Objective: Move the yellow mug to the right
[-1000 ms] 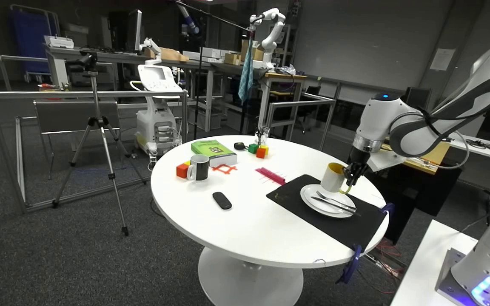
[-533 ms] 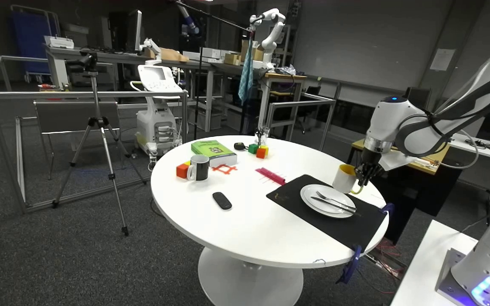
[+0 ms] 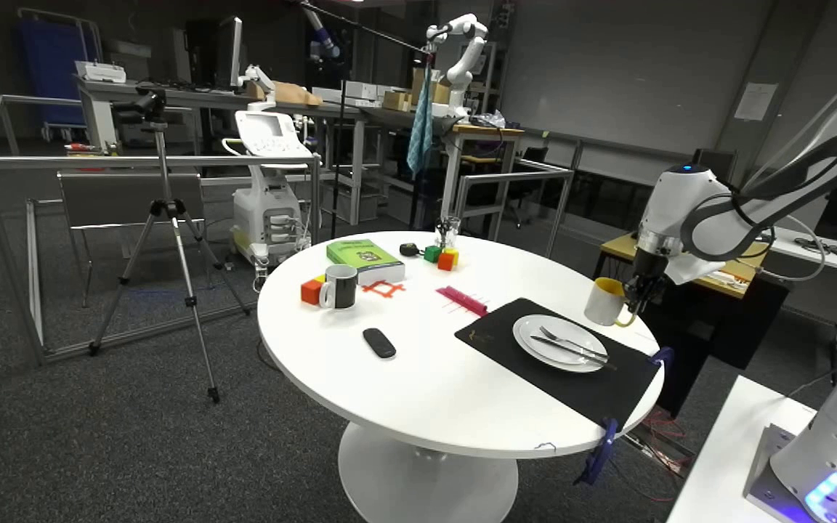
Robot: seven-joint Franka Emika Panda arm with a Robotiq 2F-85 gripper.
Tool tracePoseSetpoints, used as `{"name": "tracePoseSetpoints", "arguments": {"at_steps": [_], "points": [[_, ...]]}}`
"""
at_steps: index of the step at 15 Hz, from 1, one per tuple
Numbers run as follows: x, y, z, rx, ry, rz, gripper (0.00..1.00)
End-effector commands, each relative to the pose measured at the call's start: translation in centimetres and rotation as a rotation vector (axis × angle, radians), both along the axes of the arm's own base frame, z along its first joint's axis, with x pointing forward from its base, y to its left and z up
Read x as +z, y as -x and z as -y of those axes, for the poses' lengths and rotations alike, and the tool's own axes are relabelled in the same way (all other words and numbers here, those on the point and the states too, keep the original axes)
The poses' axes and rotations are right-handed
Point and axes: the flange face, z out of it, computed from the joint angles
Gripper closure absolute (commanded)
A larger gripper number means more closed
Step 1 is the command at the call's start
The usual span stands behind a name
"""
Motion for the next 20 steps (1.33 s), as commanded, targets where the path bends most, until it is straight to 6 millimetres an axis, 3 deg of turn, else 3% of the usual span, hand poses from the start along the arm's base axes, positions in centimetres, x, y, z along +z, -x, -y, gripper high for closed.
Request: {"name": "tracePoseSetpoints", "arguments": {"at_steps": [1,5,6,14,15,20], "points": [[1.3,0.2,1.4,0.045,0.022,0.048,0.96],[1.6,0.1,1.1,0.109,0.06,0.07,0.96],[0.3,-0.1,1.1,0.057,0.034,0.017,0.82],[0.4,-0.2,0.9,0.074,0.042,0.025,0.82],[0.4,-0.2,0.9,0.074,0.042,0.025,0.96],[0.0,-0.7,2.0,0.074,0.053,0.028,0.96]]}}
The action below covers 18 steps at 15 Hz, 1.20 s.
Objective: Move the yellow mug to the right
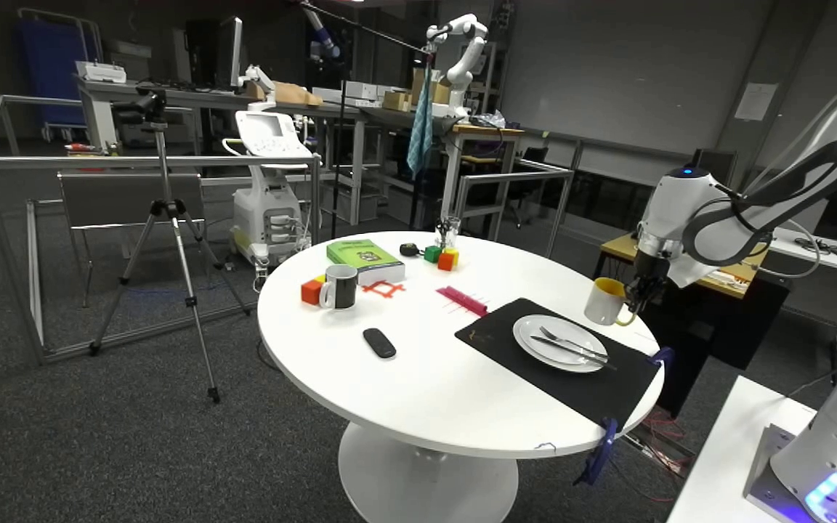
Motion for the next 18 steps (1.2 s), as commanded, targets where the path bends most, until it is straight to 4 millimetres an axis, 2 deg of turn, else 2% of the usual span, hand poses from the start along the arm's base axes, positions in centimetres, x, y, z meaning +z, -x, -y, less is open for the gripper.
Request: {"name": "tracePoseSetpoints", "arguments": {"at_steps": [1,9,18], "points": [[0.7,-0.6,1.6,-0.013,0.013,0.033,0.96],[1.7,-1.1,6.9,-0.1,-0.013,0.092,0.96],[0.4,-5.7,9.8,-0.071,-0.006,0.042,0.96]]}}
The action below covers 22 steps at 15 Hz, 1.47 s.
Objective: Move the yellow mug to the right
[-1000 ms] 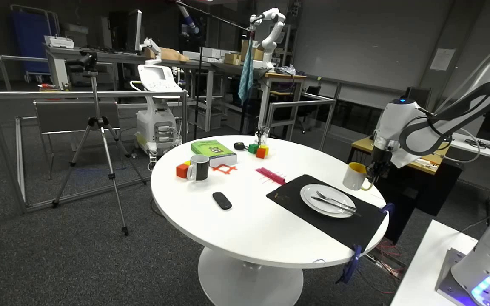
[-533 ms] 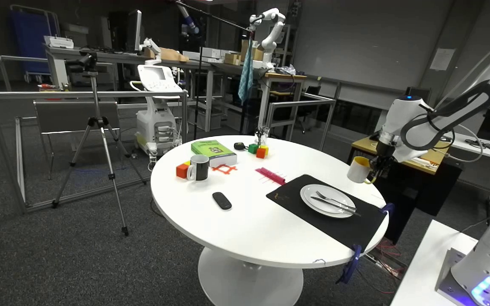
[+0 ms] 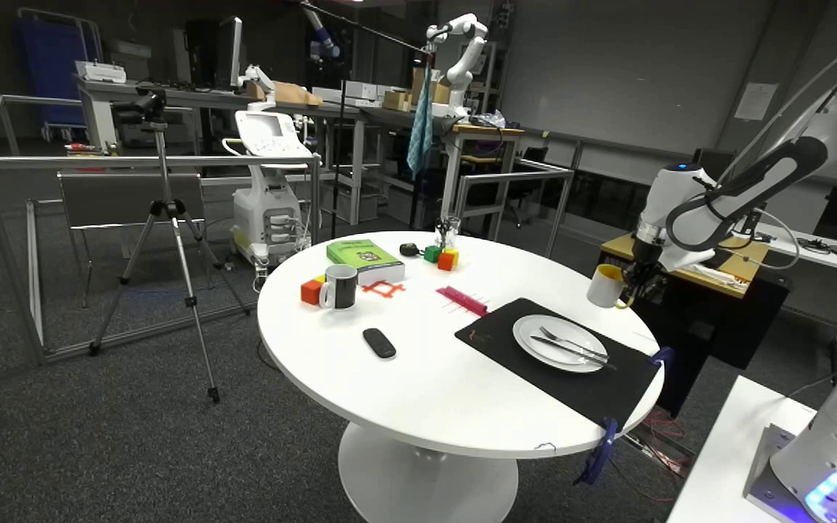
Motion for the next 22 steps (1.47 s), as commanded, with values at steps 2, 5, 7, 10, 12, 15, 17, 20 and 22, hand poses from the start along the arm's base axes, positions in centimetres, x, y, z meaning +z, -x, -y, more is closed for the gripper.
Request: {"name": "tracePoseSetpoints", "arguments": {"at_steps": [2,5,7,10,12,15,17,20,22], "points": [[-0.2,-3.1,1.9,0.031,-0.004,0.005,0.96],[-1.0,-4.5,2.2,0.044,-0.016,0.006,0.96],[-1.4,-5.3,2.1,0.053,-0.03,0.005,0.96],[-2.0,-6.2,2.0,0.086,-0.04,0.002,0.96],[-2.4,-6.7,2.0,0.113,-0.034,-0.002,0.96],[-3.1,-7.4,2.0,0.157,-0.015,-0.009,0.96],[-3.5,-7.7,2.1,0.193,0.0,0.0,0.96],[-4.2,-8.0,2.2,0.237,0.022,0.021,0.96],[-4.5,-8.1,2.8,0.244,0.03,0.037,0.96]]}}
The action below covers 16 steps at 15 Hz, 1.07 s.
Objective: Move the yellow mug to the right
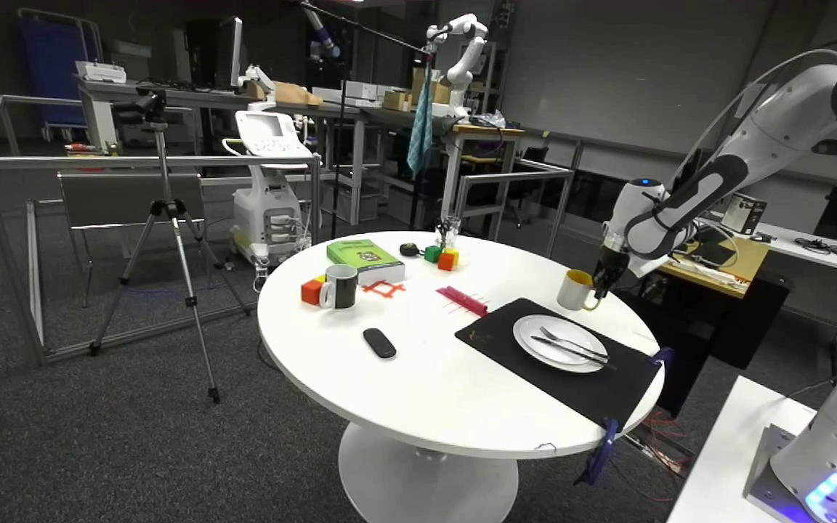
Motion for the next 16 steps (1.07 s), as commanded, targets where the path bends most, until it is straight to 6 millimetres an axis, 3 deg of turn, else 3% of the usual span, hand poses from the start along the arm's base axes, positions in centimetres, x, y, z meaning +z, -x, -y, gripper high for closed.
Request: {"name": "tracePoseSetpoints", "arguments": {"at_steps": [1,16], "points": [[0.5,-0.7,1.4,0.042,0.027,0.051,0.96],[-0.7,-0.6,3.5,0.008,0.019,0.023,0.96]]}}
